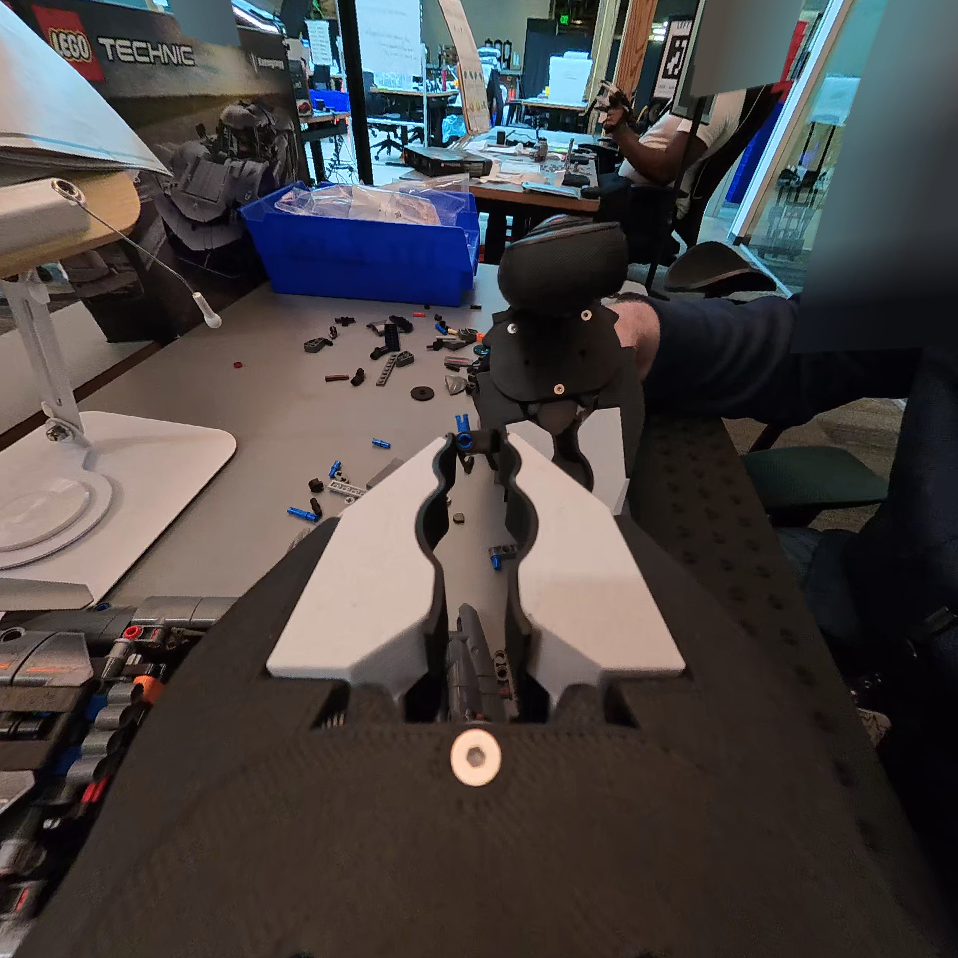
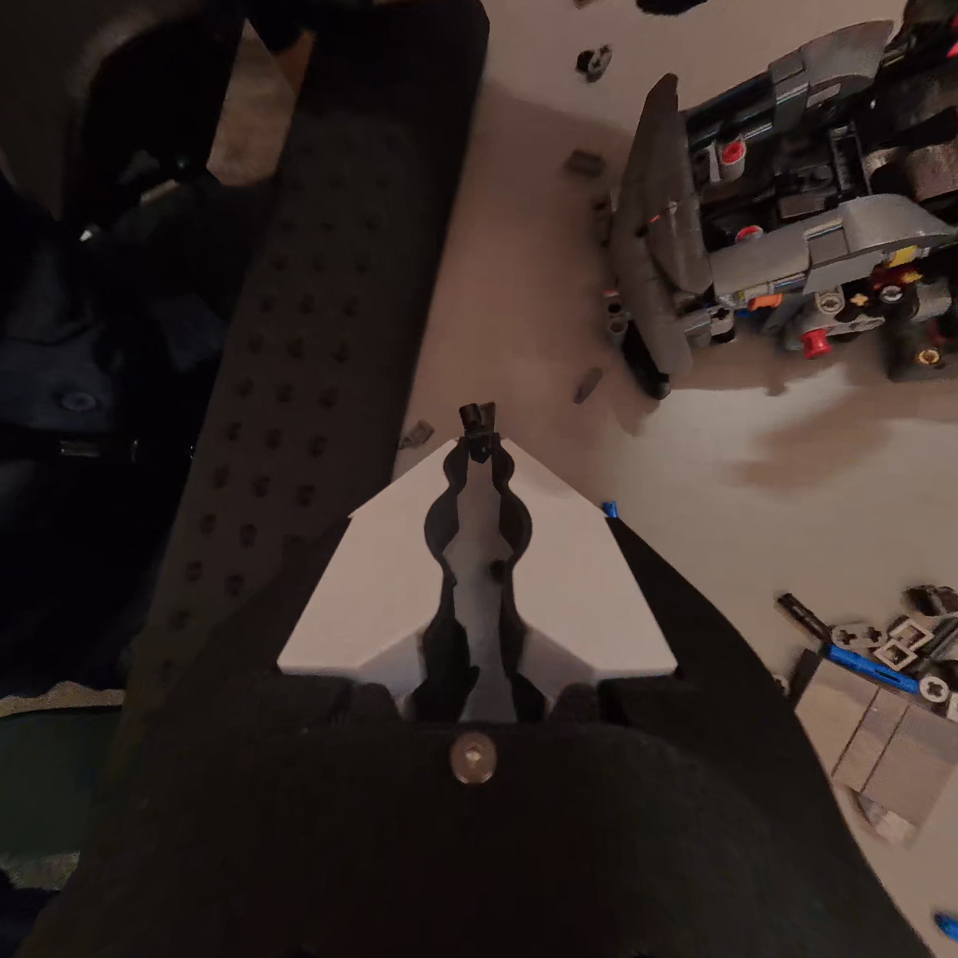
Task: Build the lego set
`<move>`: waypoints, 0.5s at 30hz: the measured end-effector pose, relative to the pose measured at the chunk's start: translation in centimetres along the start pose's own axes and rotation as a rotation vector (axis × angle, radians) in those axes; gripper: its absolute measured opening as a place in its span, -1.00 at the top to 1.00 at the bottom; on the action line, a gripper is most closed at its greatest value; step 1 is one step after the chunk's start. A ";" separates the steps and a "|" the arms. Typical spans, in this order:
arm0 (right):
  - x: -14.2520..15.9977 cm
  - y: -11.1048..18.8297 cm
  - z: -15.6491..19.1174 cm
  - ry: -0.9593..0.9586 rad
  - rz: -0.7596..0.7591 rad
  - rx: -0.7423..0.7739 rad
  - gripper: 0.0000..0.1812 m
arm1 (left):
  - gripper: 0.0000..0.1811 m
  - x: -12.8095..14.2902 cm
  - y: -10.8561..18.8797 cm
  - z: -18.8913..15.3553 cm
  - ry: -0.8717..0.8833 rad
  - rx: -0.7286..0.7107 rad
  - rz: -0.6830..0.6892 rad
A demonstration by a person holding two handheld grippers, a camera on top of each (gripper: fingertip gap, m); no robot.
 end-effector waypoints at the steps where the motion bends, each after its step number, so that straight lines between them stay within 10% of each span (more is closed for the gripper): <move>1: -0.1 0.1 0.0 -0.002 -0.010 -0.003 0.89 | 0.86 0.1 -0.1 0.0 0.000 -0.002 0.007; 15: -3.8 9.0 -3.5 -0.046 -0.596 0.316 0.82 | 0.85 -0.2 -1.1 -0.8 -0.025 0.051 -0.006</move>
Point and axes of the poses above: each gripper's, where its closed fingertips meet, y back along the fingers, x out of its underside, z = x × y across the jaws, the point moved 6 cm from there along y, back along the fingers, and after that the axes turned 12 degrees about x, right-handed, at the moved point
